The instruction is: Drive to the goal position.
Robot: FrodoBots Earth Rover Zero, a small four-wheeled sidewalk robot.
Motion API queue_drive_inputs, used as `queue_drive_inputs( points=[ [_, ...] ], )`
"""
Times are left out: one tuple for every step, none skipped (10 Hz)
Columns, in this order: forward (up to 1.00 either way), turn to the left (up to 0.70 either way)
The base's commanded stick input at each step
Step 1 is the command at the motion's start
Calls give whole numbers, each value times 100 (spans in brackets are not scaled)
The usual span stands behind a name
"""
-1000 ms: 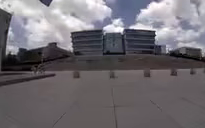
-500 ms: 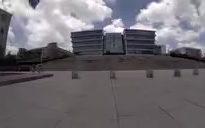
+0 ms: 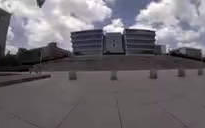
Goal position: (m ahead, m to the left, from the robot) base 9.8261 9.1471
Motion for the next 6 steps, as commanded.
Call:
queue_drive_inputs(
  points=[
    [70, 5],
    [70, 0],
    [70, 0],
    [70, 0],
    [70, 35],
    [70, 35]
  ],
)
